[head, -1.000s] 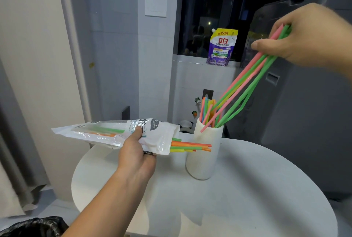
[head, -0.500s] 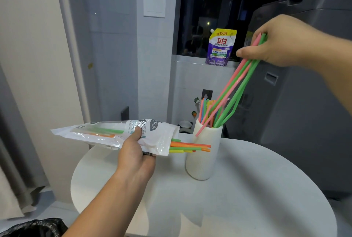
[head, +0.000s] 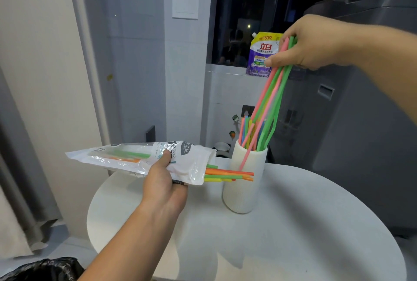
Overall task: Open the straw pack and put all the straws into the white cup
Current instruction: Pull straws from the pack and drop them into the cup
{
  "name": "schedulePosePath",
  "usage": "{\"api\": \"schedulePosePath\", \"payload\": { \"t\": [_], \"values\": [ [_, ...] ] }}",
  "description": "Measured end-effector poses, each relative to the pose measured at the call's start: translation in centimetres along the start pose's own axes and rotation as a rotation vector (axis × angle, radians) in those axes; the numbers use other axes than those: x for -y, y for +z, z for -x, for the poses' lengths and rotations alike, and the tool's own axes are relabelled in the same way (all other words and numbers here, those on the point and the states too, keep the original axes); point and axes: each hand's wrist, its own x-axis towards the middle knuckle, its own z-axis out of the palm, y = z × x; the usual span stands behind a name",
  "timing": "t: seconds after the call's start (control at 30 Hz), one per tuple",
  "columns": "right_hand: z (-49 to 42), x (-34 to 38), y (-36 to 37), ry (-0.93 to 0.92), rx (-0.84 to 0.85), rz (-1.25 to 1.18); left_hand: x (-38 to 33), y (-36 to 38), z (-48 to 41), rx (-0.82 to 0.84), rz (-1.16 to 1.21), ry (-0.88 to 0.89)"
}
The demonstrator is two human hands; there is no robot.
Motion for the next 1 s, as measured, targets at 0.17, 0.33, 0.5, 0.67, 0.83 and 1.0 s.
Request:
{"api": "schedulePosePath", "payload": {
  "t": [0.17,0.33,0.5,0.67,0.83,1.0],
  "values": [
    [-1.1,-0.2,0.6,-0.008,-0.008,-0.013,-0.1,0.0,0.0,0.006,0.002,-0.010],
    [-1.7,-0.4,1.1,0.002,-0.058,-0.002,0.0,-0.1,-0.1,0.004,-0.003,-0.012],
    [-1.2,-0.3,2.6,-0.021,-0.005,0.046,0.0,-0.1,-0.2,0.013,0.002,-0.015],
    [-0.4,-0.5,4.0,-0.047,0.046,0.019,0.0,-0.1,-0.2,0.014,0.008,-0.024],
    [0.3,-0.5,5.5,-0.050,0.086,-0.003,0.0,-0.1,-0.1,0.022,0.000,-0.020],
    [0.5,-0.2,6.2,-0.068,0.087,0.001,0.0,-0.2,-0.1,0.023,0.002,-0.025]
  ]
}}
